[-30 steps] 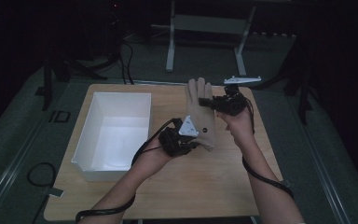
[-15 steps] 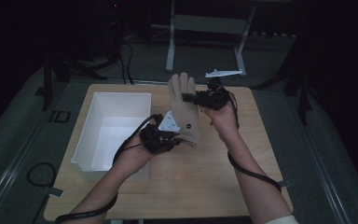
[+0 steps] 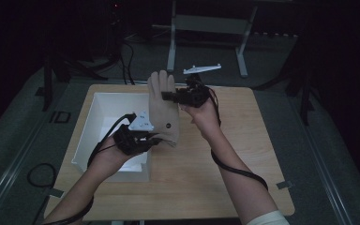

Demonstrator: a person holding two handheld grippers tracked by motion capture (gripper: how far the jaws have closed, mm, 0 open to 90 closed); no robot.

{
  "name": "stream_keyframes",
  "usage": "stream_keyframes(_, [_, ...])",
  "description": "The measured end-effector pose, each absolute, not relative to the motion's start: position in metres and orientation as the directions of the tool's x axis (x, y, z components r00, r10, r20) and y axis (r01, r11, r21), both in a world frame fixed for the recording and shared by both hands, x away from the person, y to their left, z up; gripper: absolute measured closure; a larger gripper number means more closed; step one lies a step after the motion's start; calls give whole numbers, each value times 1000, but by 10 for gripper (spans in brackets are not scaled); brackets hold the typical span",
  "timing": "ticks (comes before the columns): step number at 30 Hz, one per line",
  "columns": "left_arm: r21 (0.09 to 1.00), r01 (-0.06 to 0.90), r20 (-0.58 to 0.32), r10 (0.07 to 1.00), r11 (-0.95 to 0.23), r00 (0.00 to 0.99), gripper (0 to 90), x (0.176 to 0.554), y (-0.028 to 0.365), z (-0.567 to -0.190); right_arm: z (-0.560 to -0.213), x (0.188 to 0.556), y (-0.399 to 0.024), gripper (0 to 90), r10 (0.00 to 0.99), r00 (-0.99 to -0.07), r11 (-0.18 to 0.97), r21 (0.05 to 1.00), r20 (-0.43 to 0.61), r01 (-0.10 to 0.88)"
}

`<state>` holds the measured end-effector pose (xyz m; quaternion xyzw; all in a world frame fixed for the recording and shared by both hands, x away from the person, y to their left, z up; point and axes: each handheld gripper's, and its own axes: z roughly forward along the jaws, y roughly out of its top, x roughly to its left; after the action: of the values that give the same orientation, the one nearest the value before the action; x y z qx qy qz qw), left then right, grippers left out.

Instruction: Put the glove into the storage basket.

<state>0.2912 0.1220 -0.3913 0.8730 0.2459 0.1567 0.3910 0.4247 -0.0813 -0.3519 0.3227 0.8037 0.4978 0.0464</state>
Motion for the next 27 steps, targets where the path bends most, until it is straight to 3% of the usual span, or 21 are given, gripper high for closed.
stream_keyframes(27, [717, 429, 75, 673, -549, 735, 820, 273, 208, -416, -371, 422, 30, 672, 474, -837, 353, 812, 272, 464])
